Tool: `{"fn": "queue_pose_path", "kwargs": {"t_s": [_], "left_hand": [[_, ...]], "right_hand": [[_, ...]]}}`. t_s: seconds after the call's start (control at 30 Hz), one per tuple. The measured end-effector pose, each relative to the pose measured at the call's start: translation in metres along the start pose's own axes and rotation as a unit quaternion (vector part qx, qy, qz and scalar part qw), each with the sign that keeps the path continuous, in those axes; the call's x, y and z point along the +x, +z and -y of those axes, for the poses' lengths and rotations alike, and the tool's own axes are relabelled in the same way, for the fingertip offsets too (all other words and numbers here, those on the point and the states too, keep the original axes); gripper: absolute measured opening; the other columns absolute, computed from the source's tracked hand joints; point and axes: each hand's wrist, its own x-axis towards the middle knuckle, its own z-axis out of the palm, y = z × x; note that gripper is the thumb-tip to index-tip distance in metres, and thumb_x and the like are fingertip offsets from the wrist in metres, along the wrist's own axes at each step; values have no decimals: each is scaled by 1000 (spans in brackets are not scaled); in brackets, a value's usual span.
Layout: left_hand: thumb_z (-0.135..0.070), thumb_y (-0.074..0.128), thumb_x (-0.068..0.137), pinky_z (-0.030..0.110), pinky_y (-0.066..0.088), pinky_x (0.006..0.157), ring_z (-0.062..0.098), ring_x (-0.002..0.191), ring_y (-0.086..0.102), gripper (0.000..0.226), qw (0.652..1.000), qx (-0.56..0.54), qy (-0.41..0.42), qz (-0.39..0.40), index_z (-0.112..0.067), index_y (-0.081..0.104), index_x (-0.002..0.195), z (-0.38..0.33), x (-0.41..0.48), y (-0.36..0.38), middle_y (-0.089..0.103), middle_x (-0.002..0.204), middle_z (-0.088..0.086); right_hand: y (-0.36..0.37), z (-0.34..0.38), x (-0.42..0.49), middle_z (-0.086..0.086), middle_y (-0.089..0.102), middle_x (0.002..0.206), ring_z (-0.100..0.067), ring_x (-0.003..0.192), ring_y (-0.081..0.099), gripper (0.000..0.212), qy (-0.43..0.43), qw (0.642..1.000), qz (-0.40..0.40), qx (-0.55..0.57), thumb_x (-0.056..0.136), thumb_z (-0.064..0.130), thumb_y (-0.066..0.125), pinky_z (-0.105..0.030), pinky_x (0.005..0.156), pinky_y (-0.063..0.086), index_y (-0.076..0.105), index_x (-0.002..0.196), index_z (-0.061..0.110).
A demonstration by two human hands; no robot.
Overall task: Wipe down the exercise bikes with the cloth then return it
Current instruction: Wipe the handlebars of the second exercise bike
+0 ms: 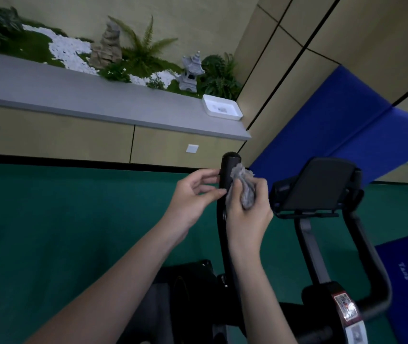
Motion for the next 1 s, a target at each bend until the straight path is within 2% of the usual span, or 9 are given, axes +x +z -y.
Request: {"fn": "queue_pose_path", "kwargs": {"t_s": [0.13,0.23,0.3,0.4,0.5,0.6,0.73,0.87,1.0], "left_hand": [[3,71,77,13,51,76,2,84,66,37,999,-29,-12,15,-26,66,99,4,3,-2,68,99,-8],[8,69,76,13,51,75,-1,84,67,40,998,-58,-23,20,-23,64,100,5,4,-4,69,98,-8],[13,65,76,12,50,73,-2,85,67,43,996,-72,-29,33,-23,64,100,7,5,-7,69,97,-8],[16,62,78,15,51,76,5,93,67,45,993,-84,-41,67,-18,65,107,10,5,-12,71,102,-3],[14,63,77,18,51,81,9,95,68,44,990,-106,-58,68,-19,66,106,11,3,-14,72,102,-3],[11,64,79,21,49,87,11,99,67,41,991,-102,-64,65,-15,65,110,11,3,-14,70,110,1],[9,63,81,14,49,77,7,98,66,42,992,-87,-58,73,-7,62,120,11,3,-15,68,115,7],[1,66,82,18,49,80,11,104,65,39,992,-74,-67,80,-18,64,116,12,3,-16,68,116,1],[-4,69,81,25,48,88,13,108,64,37,991,-75,-77,80,-26,67,111,13,3,-18,69,116,-6]], "right_hand": [[4,10,17,-7,67,101,-18,95,64,11,-79,997,-20,3,92,10,61,-26,82,50,64,101,6],[7,12,25,-13,64,118,-20,114,59,17,-143,988,45,-20,88,-1,64,-26,98,47,67,104,1],[2,3,10,-13,60,128,-22,125,54,23,-149,985,79,-38,85,-9,65,-34,105,45,69,105,0],[-15,-8,-11,-6,60,130,-19,130,51,25,-165,979,106,-45,84,-8,67,-40,105,45,70,105,5],[-19,-5,1,-3,61,128,-15,128,52,25,-174,981,79,-19,85,-1,68,-30,105,44,69,109,7],[-13,2,1,-8,62,127,-14,122,57,26,-113,991,67,-24,87,5,66,-27,103,46,68,113,5],[-18,1,-21,2,71,107,-1,102,65,20,-5,999,53,-1,90,12,63,-15,90,49,68,109,14],[-11,15,10,6,69,102,3,95,63,17,36,999,-20,29,94,17,58,-6,81,46,67,108,13],[9,26,50,-2,68,112,-10,105,62,21,86,995,-36,28,97,18,54,-23,94,48,65,112,10]]}}
